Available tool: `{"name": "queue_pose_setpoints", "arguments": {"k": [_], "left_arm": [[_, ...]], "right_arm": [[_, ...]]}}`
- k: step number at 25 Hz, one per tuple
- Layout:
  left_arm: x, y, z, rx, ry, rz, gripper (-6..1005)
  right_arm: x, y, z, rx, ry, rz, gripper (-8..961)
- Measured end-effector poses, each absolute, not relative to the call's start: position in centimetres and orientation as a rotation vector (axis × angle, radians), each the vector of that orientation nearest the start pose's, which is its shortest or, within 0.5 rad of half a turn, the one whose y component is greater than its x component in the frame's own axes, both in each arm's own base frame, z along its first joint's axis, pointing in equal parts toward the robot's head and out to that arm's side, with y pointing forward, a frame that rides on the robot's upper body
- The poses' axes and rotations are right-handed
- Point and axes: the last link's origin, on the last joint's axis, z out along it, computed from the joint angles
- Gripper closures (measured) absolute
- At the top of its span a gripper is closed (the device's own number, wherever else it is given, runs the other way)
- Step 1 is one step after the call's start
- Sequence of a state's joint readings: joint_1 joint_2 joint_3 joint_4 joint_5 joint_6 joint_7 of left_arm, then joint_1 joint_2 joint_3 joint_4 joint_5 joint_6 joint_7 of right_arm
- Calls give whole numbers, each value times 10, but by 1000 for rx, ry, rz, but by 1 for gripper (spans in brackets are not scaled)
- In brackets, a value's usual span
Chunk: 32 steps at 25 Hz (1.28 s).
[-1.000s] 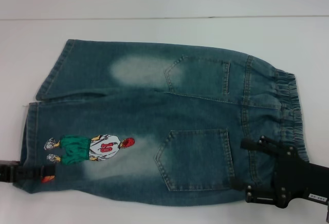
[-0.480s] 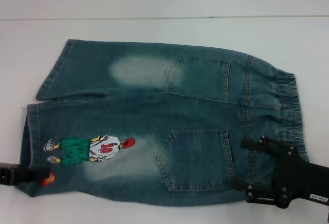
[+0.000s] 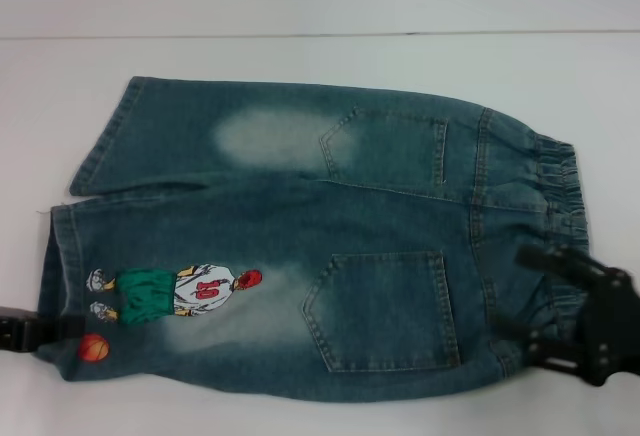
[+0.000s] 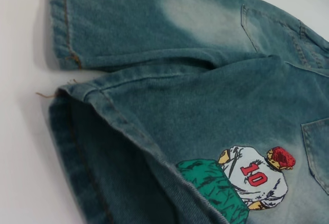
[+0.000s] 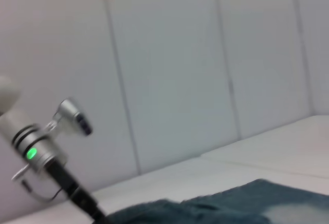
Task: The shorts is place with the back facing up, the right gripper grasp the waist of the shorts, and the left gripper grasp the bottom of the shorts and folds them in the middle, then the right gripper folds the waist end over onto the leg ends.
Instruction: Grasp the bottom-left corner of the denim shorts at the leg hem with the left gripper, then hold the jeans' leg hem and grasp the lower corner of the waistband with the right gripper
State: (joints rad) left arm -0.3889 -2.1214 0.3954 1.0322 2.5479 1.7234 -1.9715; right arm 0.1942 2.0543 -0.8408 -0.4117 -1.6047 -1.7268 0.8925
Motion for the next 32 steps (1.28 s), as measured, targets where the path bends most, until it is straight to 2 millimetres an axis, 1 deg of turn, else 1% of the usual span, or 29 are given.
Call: {"name": "queue_pose_setpoints", "arguments": {"k": [3,4,5,7,10,13,14,19,23,32], "left_arm": [[-344,264,56,-2383,-1533,-234,946],[-343,264,56,-2385,-1533,-234,953],[-343,264,56,-2386,-1532,-236,960],[-342,264,56,-2389,-1532,-237,975],[-342,264,55,-2392,-1530,-239,982],[-341,266,55,-2395,-1524,-240,983],[-341,266,55,-2395,-1522,-240,983],[-340,269,55,-2397,-1512,-239,983],[-339,269,55,-2398,-1511,-239,983],[-340,268,56,-2395,-1515,-242,983]], "right_arm": [[328,209,2,-2372,674,1099,11],[338,207,14,-2242,855,1164,11],[338,207,14,-2242,855,1164,11],[350,203,26,-2103,1065,1234,11],[370,194,41,-1926,1337,1281,11],[385,188,47,-1820,1540,1264,11],[388,186,47,-1809,1587,1250,11],[391,185,42,-1832,1719,1185,11],[390,189,37,-1864,1748,1141,11],[392,196,32,-1874,1788,1088,11]]}}
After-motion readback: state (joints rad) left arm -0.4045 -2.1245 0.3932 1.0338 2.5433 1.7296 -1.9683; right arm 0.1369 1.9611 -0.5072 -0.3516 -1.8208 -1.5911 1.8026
